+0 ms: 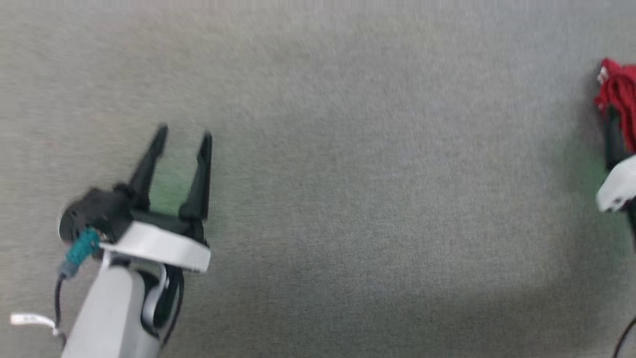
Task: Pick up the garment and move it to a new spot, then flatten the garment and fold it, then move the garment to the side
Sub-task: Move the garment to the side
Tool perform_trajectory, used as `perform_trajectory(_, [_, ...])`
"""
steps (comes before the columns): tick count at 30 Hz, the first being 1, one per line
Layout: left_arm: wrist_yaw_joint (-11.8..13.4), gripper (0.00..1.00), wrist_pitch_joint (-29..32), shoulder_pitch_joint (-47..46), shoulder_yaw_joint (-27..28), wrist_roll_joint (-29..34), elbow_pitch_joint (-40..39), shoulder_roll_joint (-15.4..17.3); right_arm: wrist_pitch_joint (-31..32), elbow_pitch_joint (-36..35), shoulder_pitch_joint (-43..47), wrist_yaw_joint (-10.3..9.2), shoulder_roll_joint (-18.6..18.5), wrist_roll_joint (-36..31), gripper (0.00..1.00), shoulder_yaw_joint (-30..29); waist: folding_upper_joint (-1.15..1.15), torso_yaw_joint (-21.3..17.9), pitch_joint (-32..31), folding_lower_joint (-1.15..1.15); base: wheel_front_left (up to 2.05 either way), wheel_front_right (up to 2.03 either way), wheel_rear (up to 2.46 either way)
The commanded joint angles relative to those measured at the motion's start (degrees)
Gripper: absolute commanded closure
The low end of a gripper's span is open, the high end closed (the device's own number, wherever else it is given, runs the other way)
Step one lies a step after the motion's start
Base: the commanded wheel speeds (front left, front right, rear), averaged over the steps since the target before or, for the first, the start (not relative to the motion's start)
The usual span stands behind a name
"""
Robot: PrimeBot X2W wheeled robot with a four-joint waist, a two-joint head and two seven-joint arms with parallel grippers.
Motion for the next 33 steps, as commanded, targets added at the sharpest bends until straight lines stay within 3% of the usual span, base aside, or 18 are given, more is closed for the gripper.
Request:
perform_trajectory(1, [0.07, 0.0, -0.09, 2.16, 0.26, -0.12, 0.99, -0.57, -1.15, -0.56, 1.98, -0.15, 0.29, 1.48, 0.0, 1.11, 0.0, 3.28, -5.75, 0.0, 0.0, 0.0, 0.0])
perform_trajectory(10, [0.07, 0.0, -0.09, 12.61, 4.2, 0.66, 3.73, -2.8, -4.6, -5.38, 12.47, -0.15, 4.45, 8.75, 0.0, 9.37, 0.0, 6.38, -14.37, 0.0, 0.0, 0.0, 0.0])
perform_trajectory(17, [0.07, 0.0, -0.09, 19.55, 7.0, 0.65, 2.53, -3.02, -5.6, -12.61, 19.7, -0.14, 6.83, 12.62, 0.0, 14.12, 0.0, 6.25, -18.69, 0.0, 0.0, 0.0, 0.0])
perform_trajectory(33, [0.07, 0.0, -0.09, 26.38, 10.33, 0.28, -5.81, -3.55, -2.89, -26.21, 30.63, -0.14, 9.38, 12.16, 0.0, 9.74, 0.0, 4.96, -21.74, 0.0, 0.0, 0.0, 0.0])
